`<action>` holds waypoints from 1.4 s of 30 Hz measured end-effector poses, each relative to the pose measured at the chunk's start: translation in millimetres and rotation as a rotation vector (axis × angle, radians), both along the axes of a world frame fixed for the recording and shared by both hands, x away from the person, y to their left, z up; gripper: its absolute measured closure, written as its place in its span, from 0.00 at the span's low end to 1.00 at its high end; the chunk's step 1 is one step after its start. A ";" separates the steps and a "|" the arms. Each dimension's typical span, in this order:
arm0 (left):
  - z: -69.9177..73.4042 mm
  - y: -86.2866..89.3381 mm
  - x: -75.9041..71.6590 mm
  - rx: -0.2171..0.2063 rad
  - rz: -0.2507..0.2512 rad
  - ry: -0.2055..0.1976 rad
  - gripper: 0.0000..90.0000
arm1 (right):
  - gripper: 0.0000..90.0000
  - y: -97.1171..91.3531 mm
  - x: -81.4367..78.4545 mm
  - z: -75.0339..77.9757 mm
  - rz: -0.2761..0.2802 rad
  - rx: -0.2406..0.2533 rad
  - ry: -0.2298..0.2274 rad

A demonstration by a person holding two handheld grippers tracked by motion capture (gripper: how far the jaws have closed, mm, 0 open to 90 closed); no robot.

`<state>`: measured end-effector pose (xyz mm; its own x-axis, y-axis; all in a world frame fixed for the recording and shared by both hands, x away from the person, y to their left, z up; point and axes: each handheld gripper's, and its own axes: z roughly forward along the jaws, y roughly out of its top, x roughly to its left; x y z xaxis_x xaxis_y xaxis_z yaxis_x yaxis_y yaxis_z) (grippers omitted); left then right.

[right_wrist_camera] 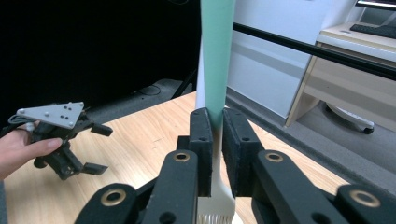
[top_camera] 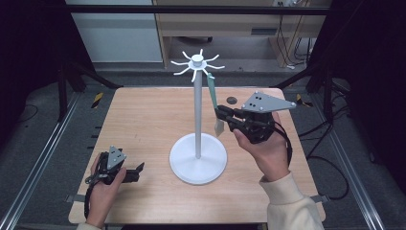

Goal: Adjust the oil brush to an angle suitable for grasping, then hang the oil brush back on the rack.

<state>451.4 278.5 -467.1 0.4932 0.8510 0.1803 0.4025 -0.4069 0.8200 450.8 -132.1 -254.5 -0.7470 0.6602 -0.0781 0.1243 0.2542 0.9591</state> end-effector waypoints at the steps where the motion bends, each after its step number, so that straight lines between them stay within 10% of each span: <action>1: 0.0 0.0 0.0 0.000 0.000 0.000 0.04 | 0.92 0.1 0.8 -0.1 -0.004 0.002 -0.002; 12: 0.1 0.3 -0.1 -0.001 0.001 0.001 0.04 | 0.88 -3.2 4.1 -3.9 -0.022 0.007 0.001; 19: -0.2 -0.1 -0.1 0.001 0.000 0.000 0.04 | 0.43 -11.1 0.7 -10.5 -0.172 -0.035 -0.020; 26: -0.3 -0.5 0.3 -0.003 -0.001 0.000 0.04 | 0.23 -16.7 1.4 -21.7 -0.264 -0.055 -0.054; 42: 0.2 0.7 -0.2 -0.006 0.000 0.000 0.04 | 0.10 -44.2 5.6 -49.6 -0.363 0.011 -0.072</action>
